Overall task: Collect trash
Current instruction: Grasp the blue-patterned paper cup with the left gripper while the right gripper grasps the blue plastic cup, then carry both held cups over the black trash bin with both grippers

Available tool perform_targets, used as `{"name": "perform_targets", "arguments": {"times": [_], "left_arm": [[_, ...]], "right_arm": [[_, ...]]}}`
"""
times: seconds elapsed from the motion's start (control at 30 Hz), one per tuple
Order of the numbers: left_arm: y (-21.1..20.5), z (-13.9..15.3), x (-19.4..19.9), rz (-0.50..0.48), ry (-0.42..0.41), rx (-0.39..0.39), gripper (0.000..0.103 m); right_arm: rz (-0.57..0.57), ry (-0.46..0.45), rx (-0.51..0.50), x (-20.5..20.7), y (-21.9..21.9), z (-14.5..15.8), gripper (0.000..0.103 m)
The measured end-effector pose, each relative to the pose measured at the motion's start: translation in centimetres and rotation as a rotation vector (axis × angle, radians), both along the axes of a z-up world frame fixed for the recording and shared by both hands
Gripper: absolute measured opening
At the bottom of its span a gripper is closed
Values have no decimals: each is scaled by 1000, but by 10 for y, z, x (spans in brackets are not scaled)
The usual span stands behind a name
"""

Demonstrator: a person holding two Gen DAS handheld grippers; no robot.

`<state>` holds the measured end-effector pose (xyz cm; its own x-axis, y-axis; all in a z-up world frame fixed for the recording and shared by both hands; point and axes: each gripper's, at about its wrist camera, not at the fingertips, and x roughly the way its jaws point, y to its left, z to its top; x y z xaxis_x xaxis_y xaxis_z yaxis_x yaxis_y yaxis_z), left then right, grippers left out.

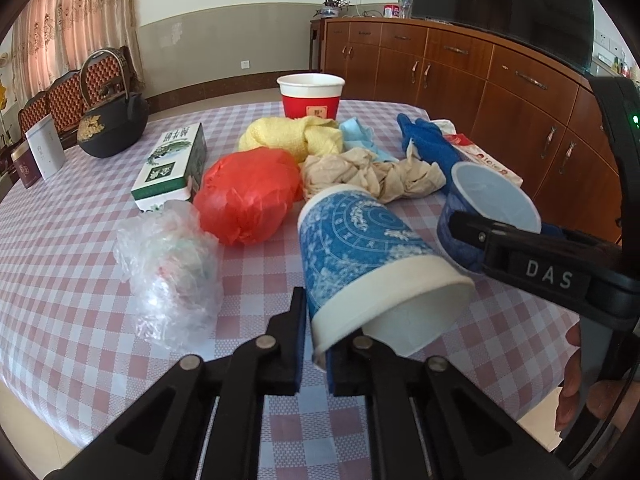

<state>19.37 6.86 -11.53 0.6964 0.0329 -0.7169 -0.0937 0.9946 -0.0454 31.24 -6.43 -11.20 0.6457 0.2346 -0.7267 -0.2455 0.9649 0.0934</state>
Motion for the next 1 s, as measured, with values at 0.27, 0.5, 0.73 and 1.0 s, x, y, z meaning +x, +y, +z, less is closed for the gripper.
{"name": "perform_targets", "arguments": {"times": [0.27,0.5,0.73,1.0], "left_arm": [[2,9,-10,-10,-52,-15,6],[1,22,-16,-28,-91,-45,4],[-3,12,-16,-27,-72,-53,4],[-10,32,-20,-48,-125,-79,3]], "right_arm": [[30,-26,17,-11,-2,7,77],[26,-62,39,-32,-16,27,77],[1,-50,65,-47,-37,29,77],[-31,-57,84,-56,-54,33,77]]}}
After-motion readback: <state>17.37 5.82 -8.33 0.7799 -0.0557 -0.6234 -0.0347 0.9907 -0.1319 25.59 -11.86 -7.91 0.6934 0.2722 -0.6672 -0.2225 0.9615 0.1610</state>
